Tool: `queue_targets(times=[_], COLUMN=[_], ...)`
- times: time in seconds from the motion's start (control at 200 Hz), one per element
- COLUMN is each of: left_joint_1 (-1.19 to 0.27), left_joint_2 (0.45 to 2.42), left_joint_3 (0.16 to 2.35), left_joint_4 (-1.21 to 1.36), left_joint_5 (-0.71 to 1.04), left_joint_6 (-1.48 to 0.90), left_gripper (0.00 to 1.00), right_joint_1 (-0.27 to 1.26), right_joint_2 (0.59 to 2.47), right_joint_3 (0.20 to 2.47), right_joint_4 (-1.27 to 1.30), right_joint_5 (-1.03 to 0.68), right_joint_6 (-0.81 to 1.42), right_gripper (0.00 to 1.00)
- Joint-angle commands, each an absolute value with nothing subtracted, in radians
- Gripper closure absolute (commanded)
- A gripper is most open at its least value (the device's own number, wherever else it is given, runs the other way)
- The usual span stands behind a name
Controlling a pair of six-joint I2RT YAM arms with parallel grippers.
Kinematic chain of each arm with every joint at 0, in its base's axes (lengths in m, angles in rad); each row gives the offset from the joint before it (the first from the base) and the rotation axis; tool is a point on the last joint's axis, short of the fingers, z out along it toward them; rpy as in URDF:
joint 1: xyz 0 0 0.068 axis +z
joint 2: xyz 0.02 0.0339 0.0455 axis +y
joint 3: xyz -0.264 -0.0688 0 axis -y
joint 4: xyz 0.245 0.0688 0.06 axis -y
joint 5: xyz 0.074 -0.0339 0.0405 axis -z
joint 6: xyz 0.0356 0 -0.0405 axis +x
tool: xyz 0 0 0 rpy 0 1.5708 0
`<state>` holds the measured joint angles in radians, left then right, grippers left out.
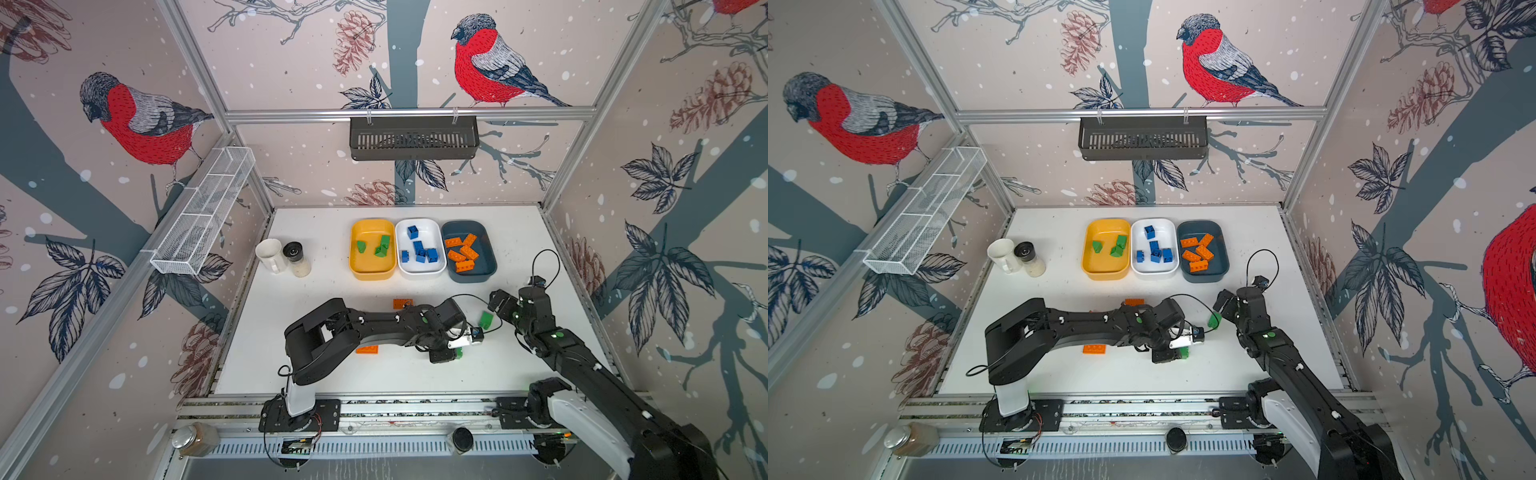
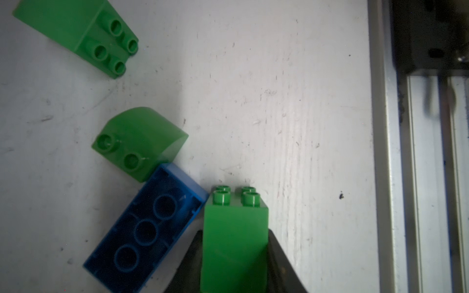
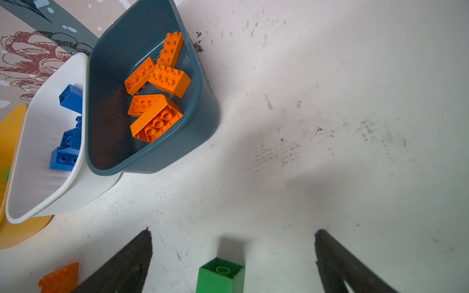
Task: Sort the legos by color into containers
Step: 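Release the green brick into the yellow tray while the right gripper approaches orange bricks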
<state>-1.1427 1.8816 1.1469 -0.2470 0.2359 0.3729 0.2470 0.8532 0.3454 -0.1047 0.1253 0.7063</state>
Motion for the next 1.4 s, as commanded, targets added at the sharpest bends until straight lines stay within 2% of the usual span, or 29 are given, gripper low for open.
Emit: queue_targets(times=[0.0, 0.185, 0.34, 0.52, 0.77, 0.971, 1.141, 1.396], left_joint_1=[-1.143, -1.106, -1.024, -0.904, -0.716, -0.547, -0.432, -0.345], left_joint_2=[1.871, 1.81, 1.693, 1.548, 1.434, 1.434, 1.483, 1.634], left_joint_3=[1.143, 1.099, 1.013, 0.89, 0.825, 0.853, 0.901, 1.06], left_joint_4=[-0.249, -0.169, -0.035, 0.116, 0.247, 0.226, 0.185, 0.04], left_joint_5=[0.23, 0.235, 0.254, 0.205, -0.045, -0.122, -0.101, -0.078], left_joint_6=[0.355, 0.287, 0.209, 0.103, -0.082, -0.225, -0.313, -0.39], left_gripper=[0.76, 0.86, 0.86, 0.86, 0.86, 0.86, 0.84, 0.82], right_joint_1=[0.247, 0.259, 0.319, 0.442, 0.607, 0.759, 0.829, 0.89], right_joint_2=[0.851, 0.873, 0.911, 0.983, 1.147, 1.337, 1.491, 1.685], right_joint_3=[0.347, 0.355, 0.361, 0.406, 0.5, 0.627, 0.742, 0.906], right_joint_4=[-0.093, -0.035, 0.037, 0.089, 0.152, 0.142, 0.131, 0.067], right_joint_5=[0.11, -0.015, -0.064, -0.012, 0.039, 0.064, 0.005, -0.022], right_joint_6=[0.687, 0.639, 0.621, 0.584, 0.49, 0.31, 0.174, -0.013], right_gripper=[0.0, 0.01, 0.01, 0.01, 0.01, 0.01, 0.0, 0.01])
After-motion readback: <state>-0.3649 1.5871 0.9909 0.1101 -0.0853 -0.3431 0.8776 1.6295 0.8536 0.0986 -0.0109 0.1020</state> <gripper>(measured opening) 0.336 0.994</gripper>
